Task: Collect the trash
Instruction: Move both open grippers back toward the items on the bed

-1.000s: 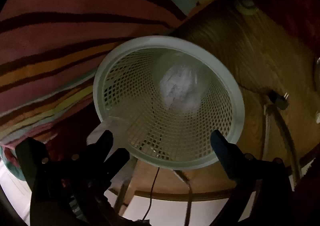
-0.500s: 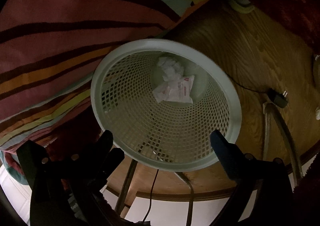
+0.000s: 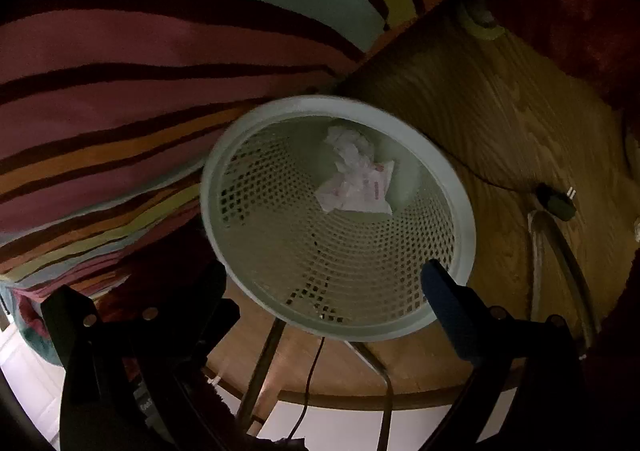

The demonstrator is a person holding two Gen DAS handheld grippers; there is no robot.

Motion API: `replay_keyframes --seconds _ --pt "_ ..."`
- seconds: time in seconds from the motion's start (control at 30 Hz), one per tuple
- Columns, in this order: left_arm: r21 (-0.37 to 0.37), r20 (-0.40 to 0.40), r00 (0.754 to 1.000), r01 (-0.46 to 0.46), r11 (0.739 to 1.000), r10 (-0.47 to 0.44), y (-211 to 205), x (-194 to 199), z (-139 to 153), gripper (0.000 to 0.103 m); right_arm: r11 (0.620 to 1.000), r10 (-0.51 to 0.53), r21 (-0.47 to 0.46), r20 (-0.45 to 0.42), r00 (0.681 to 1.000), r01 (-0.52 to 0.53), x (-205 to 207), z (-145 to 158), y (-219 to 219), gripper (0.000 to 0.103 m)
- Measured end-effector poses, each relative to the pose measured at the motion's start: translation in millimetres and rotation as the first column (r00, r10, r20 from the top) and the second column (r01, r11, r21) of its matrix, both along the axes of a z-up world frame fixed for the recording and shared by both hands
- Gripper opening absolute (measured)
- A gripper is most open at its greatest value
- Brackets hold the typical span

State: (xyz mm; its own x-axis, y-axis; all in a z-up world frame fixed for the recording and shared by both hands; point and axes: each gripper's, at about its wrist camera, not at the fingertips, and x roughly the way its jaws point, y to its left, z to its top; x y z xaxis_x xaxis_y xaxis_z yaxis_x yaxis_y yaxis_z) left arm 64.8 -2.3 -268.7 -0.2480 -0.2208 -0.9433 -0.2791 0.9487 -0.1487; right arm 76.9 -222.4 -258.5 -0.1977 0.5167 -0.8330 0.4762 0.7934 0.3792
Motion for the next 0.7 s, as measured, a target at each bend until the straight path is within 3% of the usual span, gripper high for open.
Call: replay_keyframes --seconds 0.2,0.4,0.57,0.7 --pt "0.055 0.109 0.994 0.017 0.998 -0.023 5.8 2.6 31.4 0.084 1.0 0.003 0.005 0.08 0.997 -0.003 1.9 20.9 -1.2 0.094" --pt "0.112 0.24 0.967 0.061 0.992 -0.087 2.7 2.1 71.3 0.084 0.999 0.033 -0.016 0.206 0.978 -0.03 3.6 55.4 -0.1 0.094" --pt "0.206 0.359 0.918 0.096 0.974 -0.167 -7.3 -2.9 109.7 0.084 0.997 0.079 -0.051 0.322 0.943 -0.066 1.7 89.9 2.6 0.095" --pt "0.263 0.478 0.852 0.094 0.96 -0.215 -12.9 -7.5 143.9 0.084 0.994 0.088 -0.098 0.417 0.904 -0.052 -1.2 117.1 -2.6 0.095"
